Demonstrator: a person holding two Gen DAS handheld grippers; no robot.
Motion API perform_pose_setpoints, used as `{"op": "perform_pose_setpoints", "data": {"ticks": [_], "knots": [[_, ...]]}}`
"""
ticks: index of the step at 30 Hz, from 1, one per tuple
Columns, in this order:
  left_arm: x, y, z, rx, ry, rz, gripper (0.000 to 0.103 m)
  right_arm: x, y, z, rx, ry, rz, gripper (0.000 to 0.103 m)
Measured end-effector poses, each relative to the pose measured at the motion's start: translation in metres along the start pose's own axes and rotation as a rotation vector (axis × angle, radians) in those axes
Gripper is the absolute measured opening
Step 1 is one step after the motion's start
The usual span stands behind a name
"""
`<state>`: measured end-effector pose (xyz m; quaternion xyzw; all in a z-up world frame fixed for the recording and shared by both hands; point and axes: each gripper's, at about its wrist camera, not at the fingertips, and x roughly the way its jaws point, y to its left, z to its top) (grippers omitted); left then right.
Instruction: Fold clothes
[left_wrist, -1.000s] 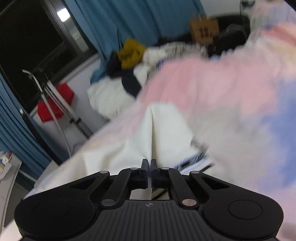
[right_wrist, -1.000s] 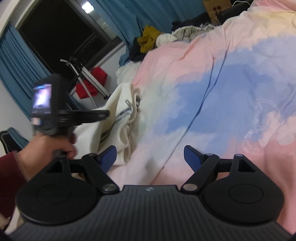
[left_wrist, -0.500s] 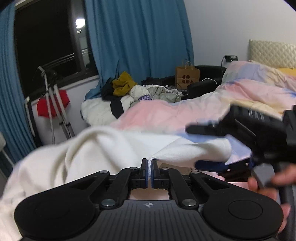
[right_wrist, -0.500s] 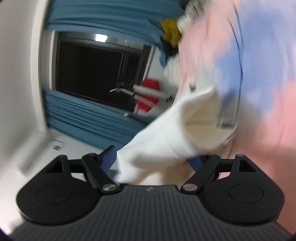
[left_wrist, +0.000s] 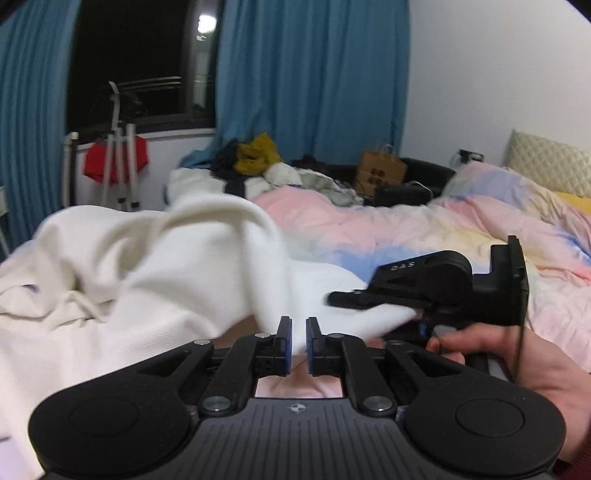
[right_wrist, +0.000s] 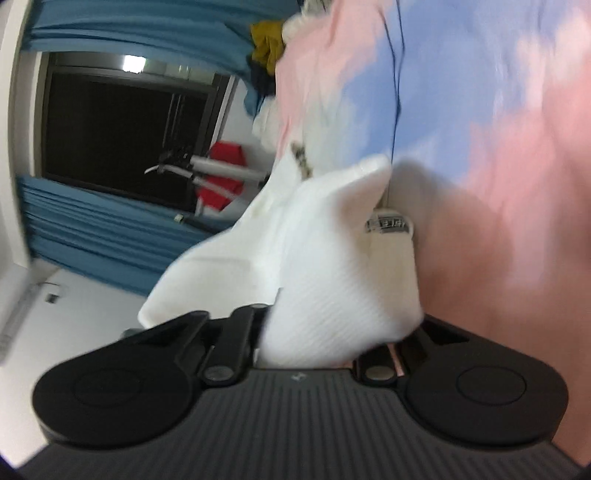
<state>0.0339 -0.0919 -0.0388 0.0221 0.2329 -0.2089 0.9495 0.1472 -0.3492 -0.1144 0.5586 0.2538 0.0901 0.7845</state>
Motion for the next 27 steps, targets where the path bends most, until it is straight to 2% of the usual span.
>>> {"op": "perform_pose_setpoints", "data": {"ticks": [1, 3, 4, 5, 6, 7, 8, 10, 12, 14, 16, 19, 21, 23, 27], "knots": [[-0.009, 0.007, -0.001, -0.028, 0.005, 0.004, 0.023, -0.003, 0.003, 0.002, -0.017, -0.023, 0.001, 0.013], [-0.032, 0.031, -0.005, -0.097, 0.023, 0.033, 0.025, -0.010, 0.009, 0.006, -0.059, -0.070, -0.009, 0.012], [-0.042, 0.044, -0.006, -0.130, 0.033, 0.047, 0.031, -0.014, 0.013, 0.007, -0.080, -0.093, -0.015, 0.011], [-0.052, 0.062, -0.008, -0.186, 0.047, 0.064, 0.042, -0.017, 0.016, 0.010, -0.090, -0.112, -0.015, 0.006], [-0.061, 0.084, -0.012, -0.263, 0.061, 0.082, 0.049, -0.020, 0.018, 0.015, -0.093, -0.129, -0.011, 0.006], [-0.068, 0.108, -0.018, -0.360, 0.069, 0.107, 0.062, -0.024, 0.020, 0.020, -0.097, -0.146, -0.007, 0.006], [-0.075, 0.132, -0.025, -0.460, 0.075, 0.134, 0.069, -0.027, 0.023, 0.025, -0.103, -0.159, -0.005, 0.006], [-0.088, 0.180, -0.038, -0.660, 0.087, 0.187, 0.076, -0.031, 0.028, 0.034, -0.125, -0.191, -0.010, 0.006], [-0.094, 0.225, -0.054, -0.872, 0.083, 0.198, 0.078, -0.038, 0.033, 0.049, -0.160, -0.236, -0.022, 0.006], [-0.100, 0.263, -0.078, -1.089, 0.046, 0.223, 0.078, -0.049, 0.036, 0.066, -0.172, -0.295, -0.020, 0.006], [-0.101, 0.290, -0.100, -1.253, 0.026, 0.249, 0.078, -0.061, 0.037, 0.084, -0.160, -0.359, -0.010, 0.006], [-0.097, 0.318, -0.123, -1.403, 0.017, 0.245, 0.074, -0.077, 0.040, 0.114, -0.187, -0.476, 0.000, 0.006], [-0.096, 0.328, -0.126, -1.422, -0.004, 0.253, 0.074, -0.088, 0.039, 0.130, -0.206, -0.554, 0.005, 0.006], [-0.095, 0.337, -0.125, -1.419, -0.024, 0.259, 0.072, -0.095, 0.032, 0.141, -0.221, -0.606, -0.030, 0.006], [-0.092, 0.345, -0.128, -1.420, -0.058, 0.299, 0.059, -0.089, -0.005, 0.155, -0.179, -0.562, -0.169, 0.006]]}}
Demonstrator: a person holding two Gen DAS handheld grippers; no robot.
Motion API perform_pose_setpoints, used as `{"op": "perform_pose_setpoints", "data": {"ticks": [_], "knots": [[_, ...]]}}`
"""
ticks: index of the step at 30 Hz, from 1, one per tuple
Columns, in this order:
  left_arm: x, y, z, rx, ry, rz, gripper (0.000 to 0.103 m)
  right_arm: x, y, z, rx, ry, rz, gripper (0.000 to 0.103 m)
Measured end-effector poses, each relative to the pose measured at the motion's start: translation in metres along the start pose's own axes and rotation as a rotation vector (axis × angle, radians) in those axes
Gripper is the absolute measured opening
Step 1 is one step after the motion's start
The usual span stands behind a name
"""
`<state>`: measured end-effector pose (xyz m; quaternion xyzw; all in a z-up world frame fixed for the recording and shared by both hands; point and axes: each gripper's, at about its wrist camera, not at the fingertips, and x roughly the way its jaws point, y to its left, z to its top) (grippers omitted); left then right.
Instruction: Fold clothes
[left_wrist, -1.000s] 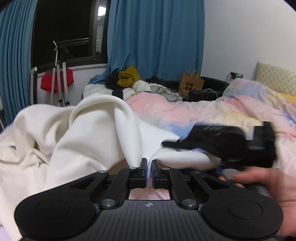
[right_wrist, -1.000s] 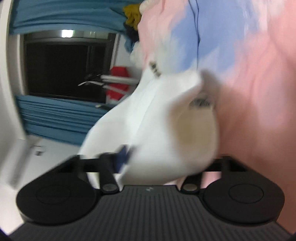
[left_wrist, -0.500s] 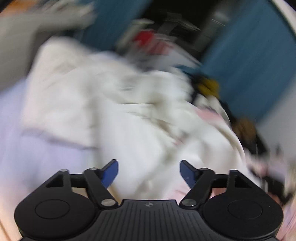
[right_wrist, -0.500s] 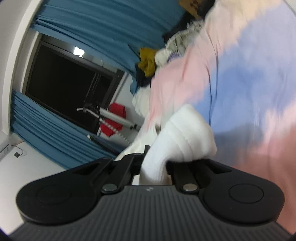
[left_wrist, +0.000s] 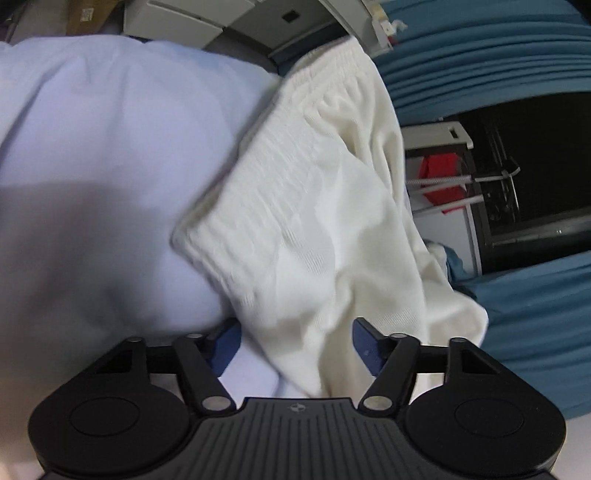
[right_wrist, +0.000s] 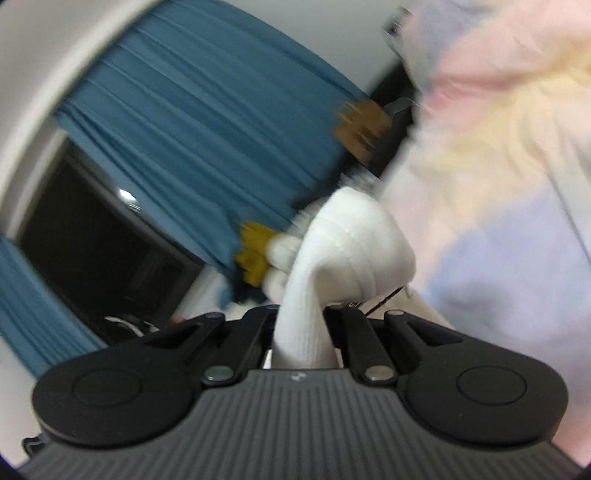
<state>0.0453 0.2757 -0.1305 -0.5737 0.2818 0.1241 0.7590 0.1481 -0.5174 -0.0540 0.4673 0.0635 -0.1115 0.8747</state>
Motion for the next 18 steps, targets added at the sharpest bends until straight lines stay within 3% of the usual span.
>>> {"op": "perform_pose_setpoints", "data": {"ticks": [2, 4, 6, 9, 14, 18], "knots": [[-0.004, 0.004, 0.003, 0.004, -0.031, 0.009, 0.031, 0.009, -0.018, -0.004, 0.032, 0.055, -0.076, 0.006], [-0.007, 0.005, 0.006, 0.011, -0.039, 0.039, 0.010, 0.018, -0.034, -0.007, 0.061, 0.105, -0.148, 0.006], [-0.011, 0.003, 0.006, 0.012, -0.041, 0.062, 0.008, 0.020, -0.046, -0.008, 0.103, 0.135, -0.179, 0.006], [-0.032, -0.010, 0.010, 0.093, -0.100, 0.082, 0.005, 0.014, -0.055, -0.009, 0.155, 0.150, -0.187, 0.006], [-0.099, -0.029, 0.035, 0.152, -0.206, 0.059, 0.003, -0.003, -0.055, -0.013, 0.175, 0.147, -0.196, 0.006], [-0.146, -0.032, 0.062, 0.148, -0.224, 0.078, 0.003, -0.018, -0.039, -0.006, 0.135, 0.084, -0.100, 0.006]]}}
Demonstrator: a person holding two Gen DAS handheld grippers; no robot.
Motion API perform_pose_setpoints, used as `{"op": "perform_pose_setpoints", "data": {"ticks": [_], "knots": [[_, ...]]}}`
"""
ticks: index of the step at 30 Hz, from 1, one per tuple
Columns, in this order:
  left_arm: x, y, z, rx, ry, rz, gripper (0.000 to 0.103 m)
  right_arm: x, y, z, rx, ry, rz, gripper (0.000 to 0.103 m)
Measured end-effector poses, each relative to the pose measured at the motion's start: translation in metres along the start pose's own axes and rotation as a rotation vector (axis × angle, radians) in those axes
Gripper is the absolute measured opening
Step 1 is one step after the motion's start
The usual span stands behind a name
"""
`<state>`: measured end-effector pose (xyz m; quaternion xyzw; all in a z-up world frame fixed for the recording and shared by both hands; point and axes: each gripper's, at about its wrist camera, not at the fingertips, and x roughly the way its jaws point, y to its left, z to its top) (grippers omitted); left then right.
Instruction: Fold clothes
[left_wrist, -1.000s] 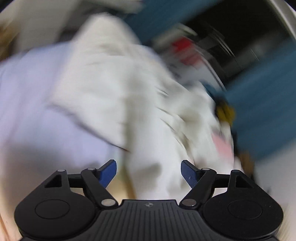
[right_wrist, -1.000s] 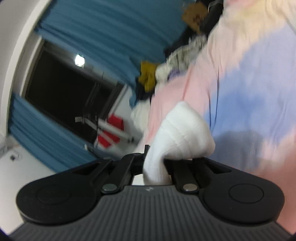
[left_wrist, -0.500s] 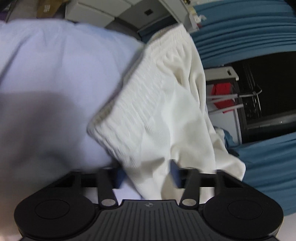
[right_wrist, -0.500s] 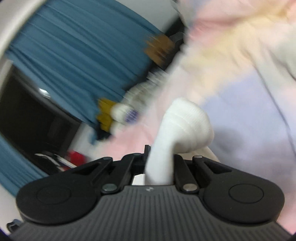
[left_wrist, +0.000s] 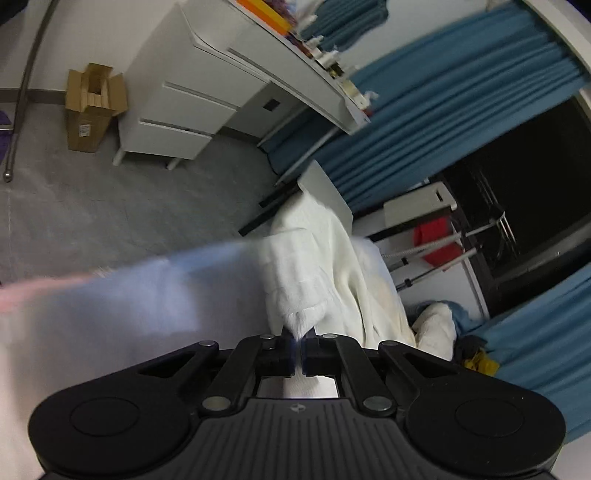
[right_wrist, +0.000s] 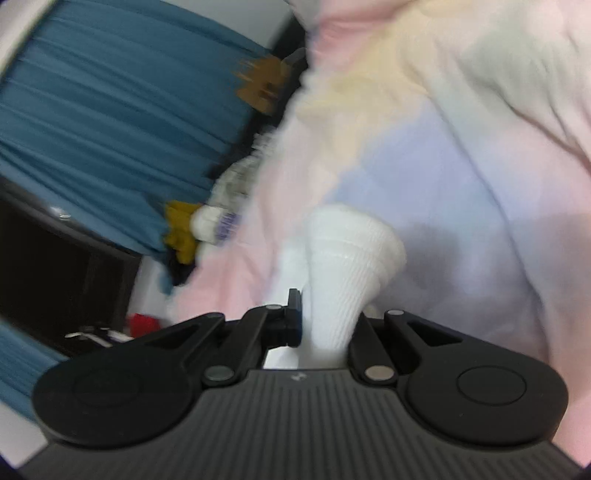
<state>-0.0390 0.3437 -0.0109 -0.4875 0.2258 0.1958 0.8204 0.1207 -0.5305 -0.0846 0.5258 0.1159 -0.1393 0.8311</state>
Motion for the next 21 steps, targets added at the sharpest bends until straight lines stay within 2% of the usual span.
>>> {"op": "perform_pose_setpoints", "data": {"ticks": [2, 5, 7, 8, 10, 12, 15, 18, 21], "knots": [[-0.014, 0.008, 0.004, 0.022, 0.016, 0.041, 0.003, -0.012, 0.014, 0.003, -0.087, -0.046, 0.088, 0.006], [-0.028, 0.023, 0.004, 0.025, 0.033, 0.055, 0.003, -0.030, 0.027, 0.001, -0.147, -0.111, 0.107, 0.006], [-0.032, 0.030, 0.003, 0.036, 0.042, 0.060, 0.003, -0.038, 0.020, 0.001, -0.119, -0.109, 0.009, 0.006], [-0.034, 0.034, 0.002, 0.044, 0.045, 0.064, 0.004, -0.039, 0.012, 0.000, -0.098, -0.090, -0.089, 0.006], [-0.027, 0.039, -0.003, 0.061, 0.058, 0.089, 0.004, -0.038, -0.009, -0.004, -0.038, -0.038, -0.262, 0.006], [-0.020, 0.043, -0.010, 0.089, 0.074, 0.121, 0.004, -0.030, -0.038, -0.009, 0.078, 0.037, -0.375, 0.006], [-0.010, 0.043, -0.018, 0.123, 0.086, 0.138, 0.007, -0.018, -0.051, -0.015, 0.080, 0.087, -0.426, 0.006], [-0.004, 0.041, -0.024, 0.145, 0.088, 0.144, 0.012, -0.019, -0.039, -0.018, 0.029, 0.064, -0.432, 0.008], [-0.017, 0.037, -0.028, 0.191, 0.061, 0.170, 0.020, -0.024, -0.032, -0.016, 0.007, 0.043, -0.435, 0.008]]}}
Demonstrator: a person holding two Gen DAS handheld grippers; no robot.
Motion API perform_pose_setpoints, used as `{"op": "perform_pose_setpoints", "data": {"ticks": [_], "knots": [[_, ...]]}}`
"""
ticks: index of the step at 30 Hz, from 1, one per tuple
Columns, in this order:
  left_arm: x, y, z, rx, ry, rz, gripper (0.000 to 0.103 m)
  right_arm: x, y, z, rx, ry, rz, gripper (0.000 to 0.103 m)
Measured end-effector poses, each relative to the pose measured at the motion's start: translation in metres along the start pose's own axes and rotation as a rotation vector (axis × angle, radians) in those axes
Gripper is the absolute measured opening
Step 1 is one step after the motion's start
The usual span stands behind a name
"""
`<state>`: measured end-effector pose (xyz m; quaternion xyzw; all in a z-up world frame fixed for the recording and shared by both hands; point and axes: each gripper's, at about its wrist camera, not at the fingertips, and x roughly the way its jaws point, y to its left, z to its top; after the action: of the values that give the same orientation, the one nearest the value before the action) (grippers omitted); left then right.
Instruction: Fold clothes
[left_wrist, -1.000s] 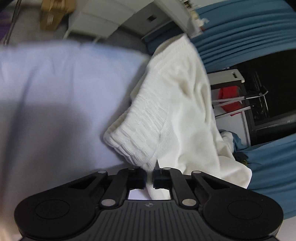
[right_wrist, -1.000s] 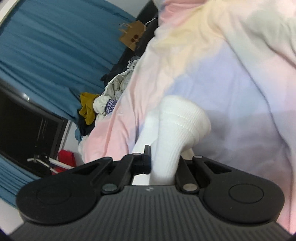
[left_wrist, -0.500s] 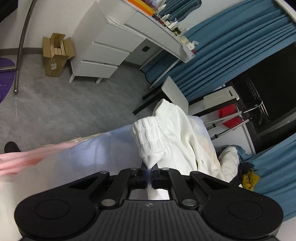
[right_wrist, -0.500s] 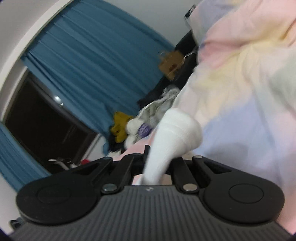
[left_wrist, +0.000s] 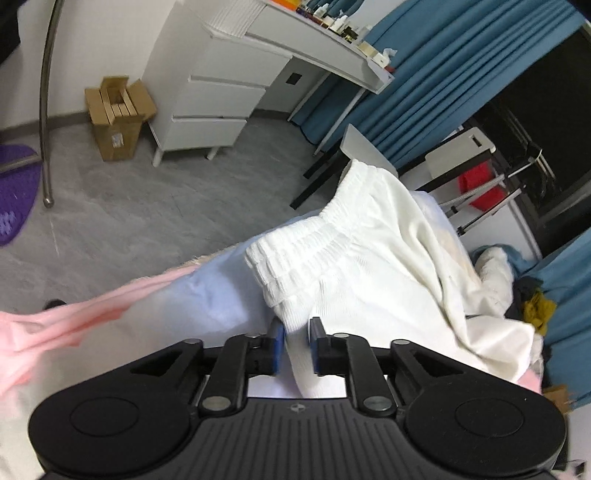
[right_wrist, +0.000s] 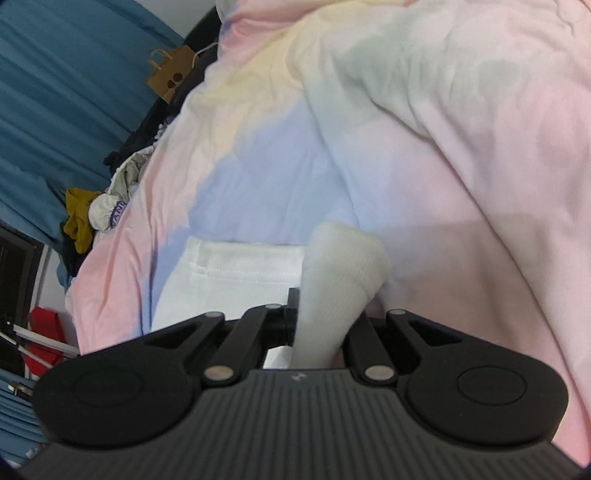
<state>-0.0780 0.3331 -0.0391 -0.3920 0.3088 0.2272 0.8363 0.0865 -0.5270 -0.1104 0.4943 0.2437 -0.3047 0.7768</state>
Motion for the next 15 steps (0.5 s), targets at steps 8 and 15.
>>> {"op": "perform_pose_setpoints", "data": {"ticks": [8, 15], "knots": [[-0.062, -0.043, -0.017, 0.249, -0.147, 0.024, 0.063, -0.030, -0.002, 0.007, -0.021, -0.132, -0.093, 0.064], [-0.070, -0.131, -0.063, 0.487, -0.223, -0.063, 0.081, -0.060, 0.038, -0.001, -0.207, -0.331, -0.077, 0.071]]}}
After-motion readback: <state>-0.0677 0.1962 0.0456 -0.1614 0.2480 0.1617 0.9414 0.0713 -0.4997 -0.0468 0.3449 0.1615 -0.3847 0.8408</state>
